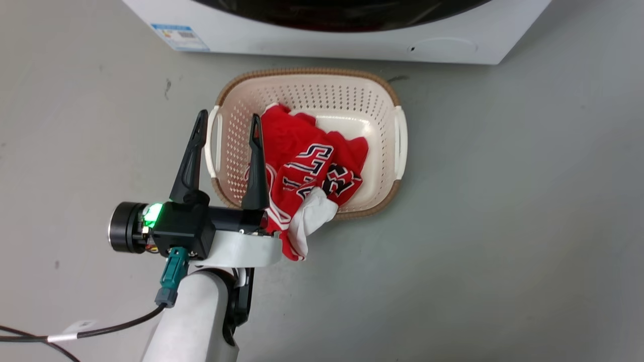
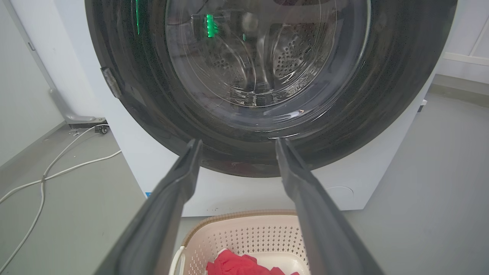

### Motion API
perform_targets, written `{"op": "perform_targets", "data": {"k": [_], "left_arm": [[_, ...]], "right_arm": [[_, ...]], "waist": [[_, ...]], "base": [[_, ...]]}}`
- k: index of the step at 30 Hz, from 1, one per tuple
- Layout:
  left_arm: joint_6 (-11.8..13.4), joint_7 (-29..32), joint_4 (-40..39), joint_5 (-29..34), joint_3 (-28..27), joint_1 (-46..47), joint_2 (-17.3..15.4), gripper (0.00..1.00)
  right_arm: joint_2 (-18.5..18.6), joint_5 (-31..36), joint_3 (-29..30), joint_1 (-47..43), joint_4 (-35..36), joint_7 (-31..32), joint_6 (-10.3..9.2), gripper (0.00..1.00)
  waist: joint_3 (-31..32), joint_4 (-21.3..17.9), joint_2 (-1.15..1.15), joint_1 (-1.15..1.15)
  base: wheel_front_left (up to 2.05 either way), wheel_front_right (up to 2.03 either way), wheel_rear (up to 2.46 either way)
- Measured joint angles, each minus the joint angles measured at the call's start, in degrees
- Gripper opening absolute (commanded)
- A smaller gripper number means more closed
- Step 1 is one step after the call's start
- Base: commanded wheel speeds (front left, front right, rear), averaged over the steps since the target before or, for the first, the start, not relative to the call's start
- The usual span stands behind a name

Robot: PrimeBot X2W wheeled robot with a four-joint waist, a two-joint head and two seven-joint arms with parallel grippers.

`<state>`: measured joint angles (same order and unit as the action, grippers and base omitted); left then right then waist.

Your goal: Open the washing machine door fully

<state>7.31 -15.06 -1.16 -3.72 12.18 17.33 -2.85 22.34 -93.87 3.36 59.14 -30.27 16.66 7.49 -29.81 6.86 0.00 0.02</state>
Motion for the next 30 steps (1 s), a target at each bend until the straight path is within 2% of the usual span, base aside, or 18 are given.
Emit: {"op": "perform_targets", "data": {"k": [1, 7, 15, 22, 30], "left_arm": [[0.27, 0.0, -0.11, -0.15, 0.44, 0.82, 0.0, 1.0], [0.78, 0.0, -0.2, -0.59, 1.24, 1.94, 0.0, 1.0], [1.29, 0.0, 0.02, -1.45, 2.41, 2.7, 0.0, 1.0], [2.07, 0.0, 0.13, -2.16, 2.67, 2.87, -0.01, 1.0], [2.78, 0.0, 0.43, -2.48, 0.93, 1.3, -0.02, 1.0]], "right_arm": [[0.03, 0.42, -1.59, 3.03, -1.36, 1.72, 0.0, 0.0], [-0.05, 2.64, -5.41, 7.85, -4.11, 4.87, 0.0, 0.0], [-0.9, 5.06, -8.18, 11.74, -6.72, 5.87, 0.0, 0.0], [-0.87, 5.0, -9.15, 11.25, -7.35, 8.53, 0.0, 0.0], [-2.11, 4.19, -10.9, 4.55, -5.13, 11.51, 0.0, 0.0]], "waist": [[-1.28, 0.58, 0.0, 0.0], [-3.68, 1.87, 0.0, 0.0], [-4.8, 3.62, 0.0, -0.01], [-4.16, 4.4, 0.0, -0.01], [-1.19, 3.4, 0.0, -0.01]], "base": [[0.0, 0.0, 0.0], [0.0, 0.0, 0.0], [0.0, 0.0, 0.0], [0.0, 0.0, 0.0], [0.0, 0.0, 0.0]]}}
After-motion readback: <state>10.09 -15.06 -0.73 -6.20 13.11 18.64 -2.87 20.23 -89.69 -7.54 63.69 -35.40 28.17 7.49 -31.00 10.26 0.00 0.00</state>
